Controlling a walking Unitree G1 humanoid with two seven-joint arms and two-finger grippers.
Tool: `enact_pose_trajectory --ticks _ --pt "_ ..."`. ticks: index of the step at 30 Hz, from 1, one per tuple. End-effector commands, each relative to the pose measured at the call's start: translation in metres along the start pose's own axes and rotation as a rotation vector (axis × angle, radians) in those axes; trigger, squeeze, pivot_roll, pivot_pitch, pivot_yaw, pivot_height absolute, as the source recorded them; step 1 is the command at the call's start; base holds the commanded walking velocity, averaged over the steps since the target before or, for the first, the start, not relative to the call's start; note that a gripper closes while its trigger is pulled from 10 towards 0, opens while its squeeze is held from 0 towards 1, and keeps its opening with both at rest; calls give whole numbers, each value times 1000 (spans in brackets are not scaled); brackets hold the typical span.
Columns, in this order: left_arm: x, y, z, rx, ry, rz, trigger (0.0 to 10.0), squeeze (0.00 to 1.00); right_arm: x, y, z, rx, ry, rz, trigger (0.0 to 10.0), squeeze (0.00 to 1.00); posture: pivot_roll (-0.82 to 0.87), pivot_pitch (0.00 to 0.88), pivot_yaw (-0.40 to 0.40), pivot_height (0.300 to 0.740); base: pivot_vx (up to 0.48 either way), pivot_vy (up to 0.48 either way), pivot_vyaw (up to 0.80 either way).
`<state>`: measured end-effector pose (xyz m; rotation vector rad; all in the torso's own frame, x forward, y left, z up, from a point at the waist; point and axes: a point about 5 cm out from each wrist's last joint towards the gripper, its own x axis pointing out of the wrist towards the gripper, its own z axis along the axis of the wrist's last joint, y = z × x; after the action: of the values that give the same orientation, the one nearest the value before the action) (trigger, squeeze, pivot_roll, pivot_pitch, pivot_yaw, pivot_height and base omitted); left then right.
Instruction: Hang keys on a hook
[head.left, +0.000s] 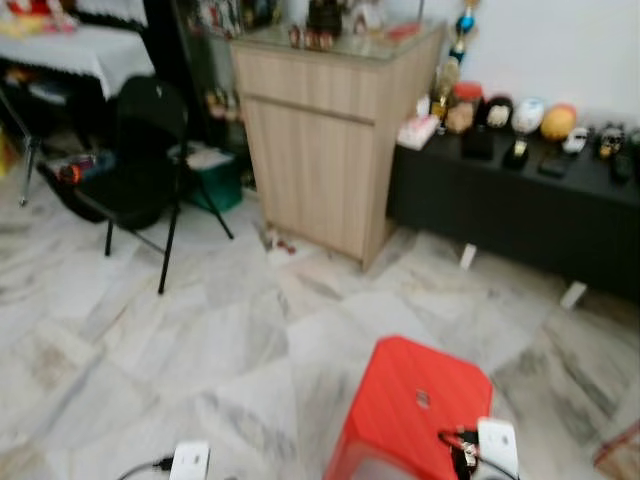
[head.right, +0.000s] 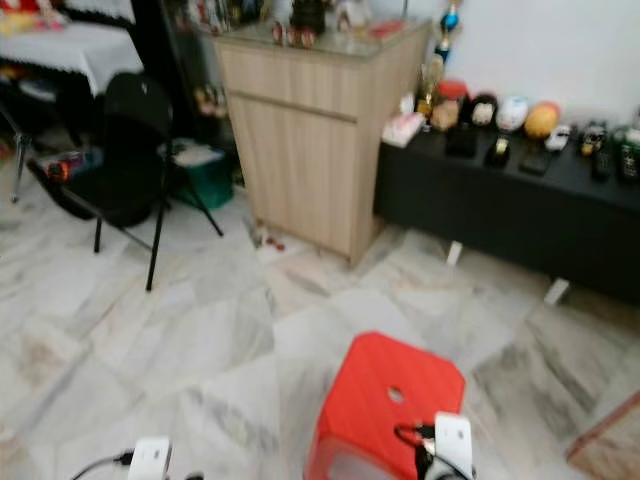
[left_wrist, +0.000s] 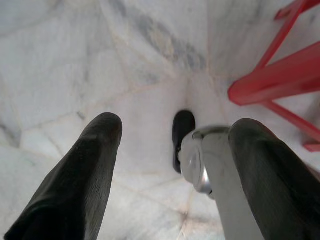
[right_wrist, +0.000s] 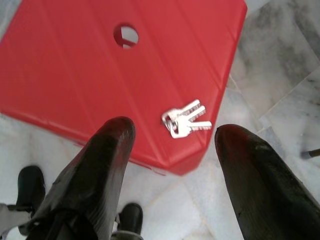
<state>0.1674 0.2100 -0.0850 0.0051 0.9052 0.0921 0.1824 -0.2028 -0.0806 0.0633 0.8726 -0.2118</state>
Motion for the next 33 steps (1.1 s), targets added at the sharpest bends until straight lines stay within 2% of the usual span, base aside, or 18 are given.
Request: enact_pose_trajectory --ticks 1,16,26,31,33 --pt "1 -4 0 5 4 -12 10000 0 -1 -4 -3 14 4 -12 10000 0 79 0 -53 740 0 0 0" --pt "0 -4 0 7 3 -14 10000 0 0 0 1 22 -14 -8 10000 0 79 0 -52 740 0 0 0" --pt "0 -4 0 9 3 -16 10000 0 1 2 4 -13 -21 0 10000 0 79 0 -53 740 0 0 0" --pt "0 -4 0 8 3 -17 10000 0 1 3 6 -10 -27 -1 10000 0 77 0 -52 740 0 0 800" --pt "0 -4 0 8 3 -17 10000 0 1 2 6 1 -28 -5 10000 0 77 0 -52 740 0 0 0"
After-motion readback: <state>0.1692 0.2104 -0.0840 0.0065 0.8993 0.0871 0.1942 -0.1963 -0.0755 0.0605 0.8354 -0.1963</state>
